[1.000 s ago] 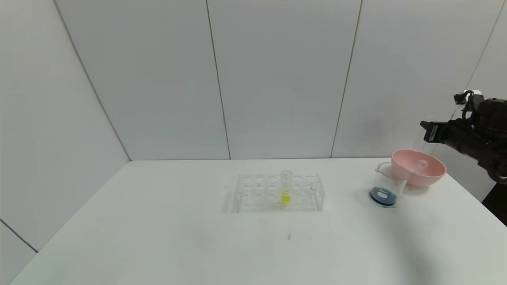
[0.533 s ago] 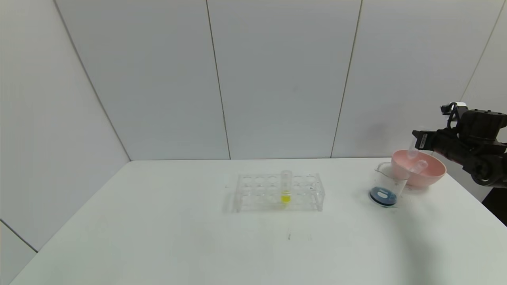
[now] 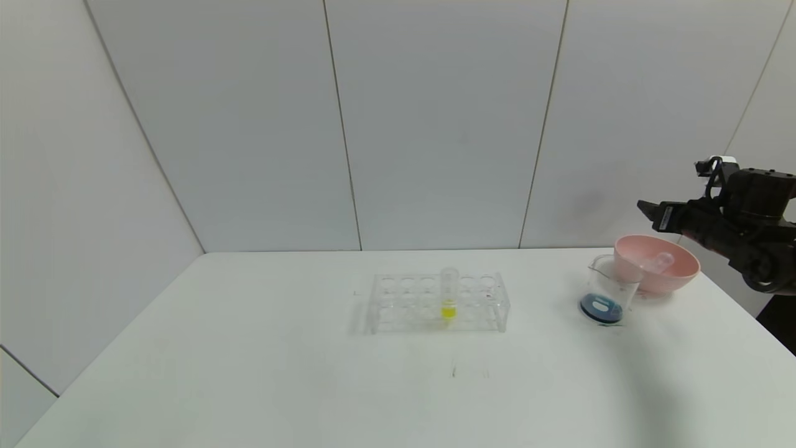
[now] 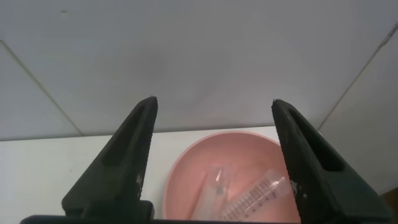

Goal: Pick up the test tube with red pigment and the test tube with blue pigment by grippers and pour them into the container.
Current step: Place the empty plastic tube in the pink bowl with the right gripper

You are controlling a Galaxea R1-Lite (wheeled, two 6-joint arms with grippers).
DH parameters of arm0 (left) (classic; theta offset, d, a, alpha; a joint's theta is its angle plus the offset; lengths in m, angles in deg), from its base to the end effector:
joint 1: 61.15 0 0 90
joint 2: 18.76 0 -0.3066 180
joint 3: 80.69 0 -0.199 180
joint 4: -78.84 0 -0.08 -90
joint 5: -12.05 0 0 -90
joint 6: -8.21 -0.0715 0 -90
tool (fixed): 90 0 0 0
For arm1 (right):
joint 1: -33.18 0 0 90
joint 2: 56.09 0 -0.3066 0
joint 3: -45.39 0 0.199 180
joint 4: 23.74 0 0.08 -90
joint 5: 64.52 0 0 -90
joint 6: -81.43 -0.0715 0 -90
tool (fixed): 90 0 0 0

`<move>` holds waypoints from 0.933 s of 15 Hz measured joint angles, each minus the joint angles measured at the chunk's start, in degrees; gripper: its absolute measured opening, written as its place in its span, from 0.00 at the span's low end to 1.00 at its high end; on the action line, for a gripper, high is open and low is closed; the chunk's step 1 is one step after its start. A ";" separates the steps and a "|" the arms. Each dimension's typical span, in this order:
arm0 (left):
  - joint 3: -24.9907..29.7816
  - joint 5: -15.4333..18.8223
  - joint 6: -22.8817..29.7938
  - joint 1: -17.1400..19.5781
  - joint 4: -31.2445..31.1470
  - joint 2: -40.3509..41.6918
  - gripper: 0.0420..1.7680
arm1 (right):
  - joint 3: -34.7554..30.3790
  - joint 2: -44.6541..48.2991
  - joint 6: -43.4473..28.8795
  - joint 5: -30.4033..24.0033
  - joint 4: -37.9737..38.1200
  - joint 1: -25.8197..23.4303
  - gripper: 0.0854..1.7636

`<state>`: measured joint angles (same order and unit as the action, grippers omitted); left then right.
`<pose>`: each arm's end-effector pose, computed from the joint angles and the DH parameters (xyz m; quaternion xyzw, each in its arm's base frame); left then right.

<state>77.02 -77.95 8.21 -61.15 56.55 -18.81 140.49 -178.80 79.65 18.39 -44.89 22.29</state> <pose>0.0291 0.0000 0.0755 0.0000 0.0004 0.0000 1.0000 0.4848 -0.0843 0.1488 0.0243 0.0551 -0.0340 0.9976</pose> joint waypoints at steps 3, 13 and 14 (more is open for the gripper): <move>0.00 0.00 0.00 0.00 0.00 0.00 1.00 | -5.97 5.29 -1.80 1.32 -0.05 4.96 0.81; 0.00 0.00 0.00 0.00 0.00 0.00 1.00 | -30.21 37.95 -3.46 5.06 -0.09 15.20 0.92; 0.00 0.00 0.00 0.00 0.00 0.00 1.00 | -31.83 42.29 -3.39 5.12 0.09 14.30 0.93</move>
<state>77.02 -77.95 8.21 -61.15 56.55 -18.81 108.66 -136.51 76.26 23.51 -44.80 36.59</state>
